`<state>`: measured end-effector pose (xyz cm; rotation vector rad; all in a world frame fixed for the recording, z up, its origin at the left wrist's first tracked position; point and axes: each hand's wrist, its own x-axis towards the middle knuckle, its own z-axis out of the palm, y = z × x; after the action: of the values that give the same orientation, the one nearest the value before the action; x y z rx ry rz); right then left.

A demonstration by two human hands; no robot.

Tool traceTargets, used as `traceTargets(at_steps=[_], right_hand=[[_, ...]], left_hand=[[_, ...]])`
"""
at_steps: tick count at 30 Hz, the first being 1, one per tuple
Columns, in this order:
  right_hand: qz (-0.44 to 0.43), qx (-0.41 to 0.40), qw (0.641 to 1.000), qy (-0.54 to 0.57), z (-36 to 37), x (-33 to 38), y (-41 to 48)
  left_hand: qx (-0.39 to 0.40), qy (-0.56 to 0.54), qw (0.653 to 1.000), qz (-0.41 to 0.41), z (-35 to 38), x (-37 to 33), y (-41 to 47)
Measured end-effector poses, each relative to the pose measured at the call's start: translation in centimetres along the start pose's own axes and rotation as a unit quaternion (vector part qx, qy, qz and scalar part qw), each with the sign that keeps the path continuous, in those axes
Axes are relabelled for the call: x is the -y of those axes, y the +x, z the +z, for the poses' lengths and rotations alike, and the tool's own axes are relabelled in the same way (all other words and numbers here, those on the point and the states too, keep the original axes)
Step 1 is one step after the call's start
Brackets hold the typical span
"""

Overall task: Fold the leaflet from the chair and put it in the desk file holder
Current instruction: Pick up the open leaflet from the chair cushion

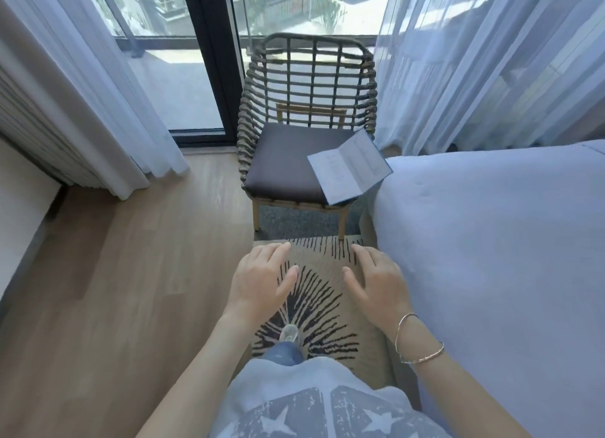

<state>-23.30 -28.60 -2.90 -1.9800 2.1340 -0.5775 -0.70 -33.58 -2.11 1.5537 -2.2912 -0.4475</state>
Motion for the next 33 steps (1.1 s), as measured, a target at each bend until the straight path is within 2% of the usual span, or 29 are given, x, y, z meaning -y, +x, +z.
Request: traceTargets(at_steps=[5, 10, 21, 29, 33], right_hand=[[0.009, -0.03, 0.999, -0.005, -0.8, 1.0, 11.3], [0.011, -0.058, 0.998, -0.014, -0.7, -0.2, 20.5], [0.004, 0.017, 1.0, -0.021, 2.1, -8.9, 39.4], [-0.041, -0.012, 0.999, -0.027, 0.4, -12.7, 53.2], [-0.033, 0.0, 0.999, -0.016, 1.5, -13.8, 57.0]], left_hand=[[-0.016, 0.005, 0.999, 0.029, -3.3, 2.8, 11.7], [-0.028, 0.0, 0.999, 0.035, -3.6, 3.9, 21.2], [0.004, 0.003, 1.0, -0.025, 1.7, 4.2, 38.8], [-0.021, 0.016, 0.999, -0.024, 1.3, 3.3, 52.5], [0.003, 0.018, 1.0, -0.017, 2.3, 4.1, 56.6]])
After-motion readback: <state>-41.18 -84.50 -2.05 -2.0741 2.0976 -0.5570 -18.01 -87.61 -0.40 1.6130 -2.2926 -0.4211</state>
